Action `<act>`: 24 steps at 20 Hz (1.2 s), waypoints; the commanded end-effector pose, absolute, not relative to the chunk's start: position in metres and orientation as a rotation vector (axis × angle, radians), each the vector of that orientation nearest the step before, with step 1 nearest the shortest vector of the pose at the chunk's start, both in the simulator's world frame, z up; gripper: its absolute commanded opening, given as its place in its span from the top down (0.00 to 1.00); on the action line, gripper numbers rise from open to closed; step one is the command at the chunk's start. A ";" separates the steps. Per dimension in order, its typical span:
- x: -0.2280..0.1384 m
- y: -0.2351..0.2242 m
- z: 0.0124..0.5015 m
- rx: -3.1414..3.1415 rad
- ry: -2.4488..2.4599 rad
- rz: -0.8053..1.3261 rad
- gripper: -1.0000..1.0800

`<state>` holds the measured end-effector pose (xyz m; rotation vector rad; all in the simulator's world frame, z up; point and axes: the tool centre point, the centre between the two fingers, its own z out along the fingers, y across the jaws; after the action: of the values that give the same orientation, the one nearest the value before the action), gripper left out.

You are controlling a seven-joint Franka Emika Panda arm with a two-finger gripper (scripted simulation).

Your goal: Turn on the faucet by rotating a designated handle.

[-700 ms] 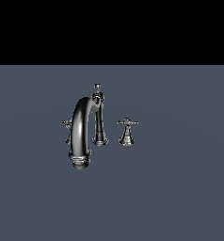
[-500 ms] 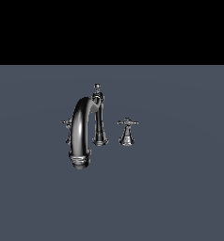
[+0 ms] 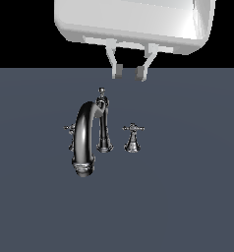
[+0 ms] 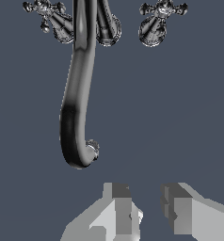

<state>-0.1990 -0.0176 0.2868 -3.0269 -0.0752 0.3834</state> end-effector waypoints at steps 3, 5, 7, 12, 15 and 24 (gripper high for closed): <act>-0.163 -0.011 0.238 -2.992 -0.103 0.340 0.31; -0.131 -0.018 0.231 -2.977 -0.077 0.255 0.36; -0.123 -0.025 0.206 -2.992 0.011 0.264 0.38; -0.082 -0.048 0.171 -3.051 0.195 0.199 0.62; -0.070 -0.098 0.148 -2.988 0.502 0.154 0.57; -0.050 -0.154 0.098 -2.969 0.864 0.066 0.13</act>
<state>-0.0665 -0.0837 0.0962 -2.9675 0.6564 0.1792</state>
